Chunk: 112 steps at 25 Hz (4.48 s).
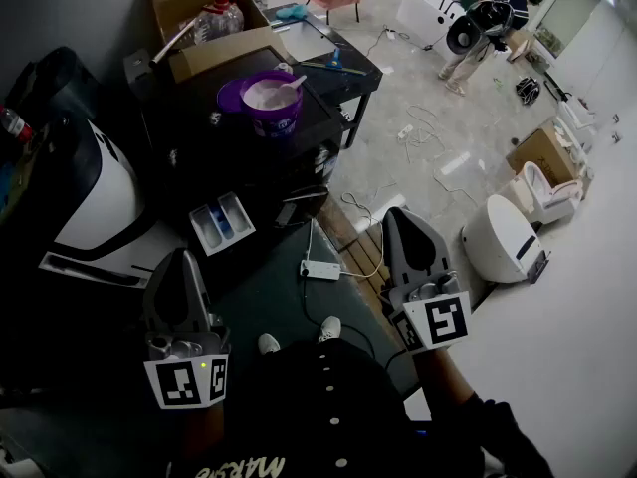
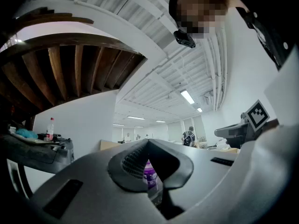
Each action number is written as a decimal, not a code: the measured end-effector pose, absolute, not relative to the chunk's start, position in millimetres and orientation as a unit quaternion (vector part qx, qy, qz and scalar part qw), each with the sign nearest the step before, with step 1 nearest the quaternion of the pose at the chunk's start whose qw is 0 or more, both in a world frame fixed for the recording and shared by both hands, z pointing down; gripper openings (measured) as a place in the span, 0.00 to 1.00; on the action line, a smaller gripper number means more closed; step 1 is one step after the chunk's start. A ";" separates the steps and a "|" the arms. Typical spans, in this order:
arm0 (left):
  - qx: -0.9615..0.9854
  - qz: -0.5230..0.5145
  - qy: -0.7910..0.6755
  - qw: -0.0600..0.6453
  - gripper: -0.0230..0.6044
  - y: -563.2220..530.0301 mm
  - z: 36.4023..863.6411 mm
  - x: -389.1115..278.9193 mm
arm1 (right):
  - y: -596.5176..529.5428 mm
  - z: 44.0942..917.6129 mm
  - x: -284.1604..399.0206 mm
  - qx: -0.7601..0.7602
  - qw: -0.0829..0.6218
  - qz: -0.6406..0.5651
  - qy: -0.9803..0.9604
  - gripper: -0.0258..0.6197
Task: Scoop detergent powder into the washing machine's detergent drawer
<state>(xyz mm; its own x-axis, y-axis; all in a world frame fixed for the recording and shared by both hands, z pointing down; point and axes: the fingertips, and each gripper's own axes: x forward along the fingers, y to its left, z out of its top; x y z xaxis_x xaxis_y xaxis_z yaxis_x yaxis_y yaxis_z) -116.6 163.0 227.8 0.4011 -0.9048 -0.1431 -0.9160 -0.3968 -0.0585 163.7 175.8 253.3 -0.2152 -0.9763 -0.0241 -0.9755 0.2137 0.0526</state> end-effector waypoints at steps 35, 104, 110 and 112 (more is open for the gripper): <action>-0.808 0.005 0.587 0.053 0.06 177.2 248.9 -57.6 | 160.3 272.1 223.3 0.579 -0.040 0.006 -0.814 0.36; -0.802 0.003 0.596 -0.035 0.06 -92.3 315.3 -81.0 | -257.7 434.9 132.4 0.200 0.399 0.055 -0.893 0.12; -0.801 0.004 0.597 -0.037 0.06 -93.4 316.7 -79.8 | -250.1 440.8 128.3 0.173 0.426 0.042 -0.887 0.09; -0.801 0.005 0.597 -0.039 0.06 -93.4 317.0 -78.8 | -249.4 441.7 128.5 0.171 0.432 0.049 -0.884 0.09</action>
<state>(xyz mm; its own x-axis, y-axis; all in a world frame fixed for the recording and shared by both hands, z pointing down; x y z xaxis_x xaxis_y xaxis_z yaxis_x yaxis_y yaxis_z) -78.8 -93.4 317.0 0.2859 -0.9575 0.0381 -0.9567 -0.2830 0.0681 128.5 -249.4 441.7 -0.5678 -0.2599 0.7810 -0.3448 0.9367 0.0611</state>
